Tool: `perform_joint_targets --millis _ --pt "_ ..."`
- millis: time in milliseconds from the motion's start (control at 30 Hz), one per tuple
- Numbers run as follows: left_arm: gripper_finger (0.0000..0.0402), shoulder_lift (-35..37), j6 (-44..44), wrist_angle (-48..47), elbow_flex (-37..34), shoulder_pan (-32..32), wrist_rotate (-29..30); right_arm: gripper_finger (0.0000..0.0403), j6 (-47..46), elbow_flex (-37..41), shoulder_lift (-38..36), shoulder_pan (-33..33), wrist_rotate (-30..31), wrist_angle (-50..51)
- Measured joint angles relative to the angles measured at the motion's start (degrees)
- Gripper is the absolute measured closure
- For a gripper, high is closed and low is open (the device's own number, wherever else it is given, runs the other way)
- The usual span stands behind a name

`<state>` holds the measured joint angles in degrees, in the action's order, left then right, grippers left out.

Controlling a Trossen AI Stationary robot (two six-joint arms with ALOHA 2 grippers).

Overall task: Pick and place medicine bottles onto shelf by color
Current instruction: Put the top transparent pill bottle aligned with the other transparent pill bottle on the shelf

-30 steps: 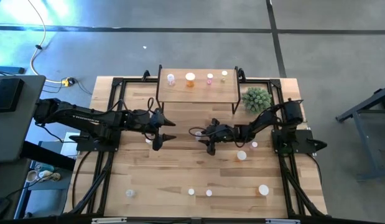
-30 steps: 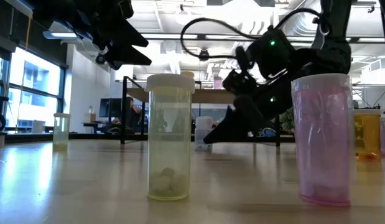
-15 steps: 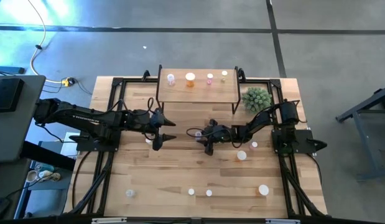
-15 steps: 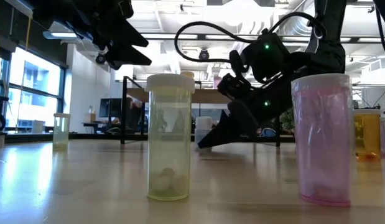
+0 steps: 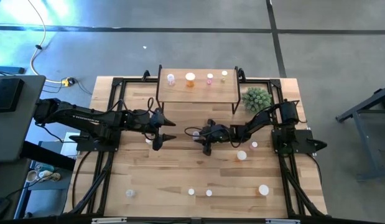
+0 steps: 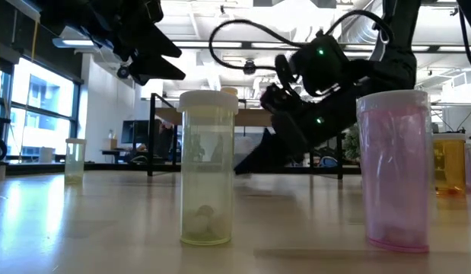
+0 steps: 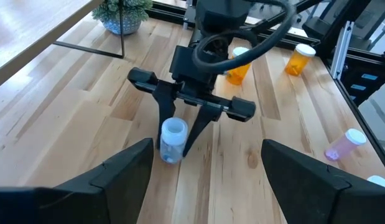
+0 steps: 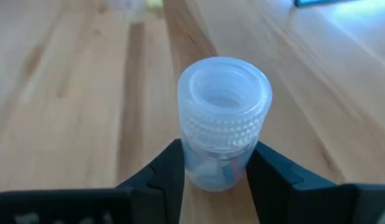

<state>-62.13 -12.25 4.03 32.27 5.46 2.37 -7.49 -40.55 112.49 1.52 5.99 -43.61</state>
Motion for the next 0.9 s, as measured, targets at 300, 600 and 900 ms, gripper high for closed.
perform_joint_targets --millis 300,600,900 --pt "0.0112 0.0 1.5 -1.6 0.0 2.0 -0.2 0.0278 0.0 -11.3 0.0 0.0 -3.1 13.5" --pt "0.0112 0.0 1.9 -3.2 0.0 3.9 -3.6 0.0278 5.2 -23.5 0.0 0.0 -3.7 27.3" --pt "0.0112 -1.0 1.9 -3.1 0.0 3.9 -3.2 0.0278 5.0 -28.1 0.0 -1.0 -4.8 28.6"
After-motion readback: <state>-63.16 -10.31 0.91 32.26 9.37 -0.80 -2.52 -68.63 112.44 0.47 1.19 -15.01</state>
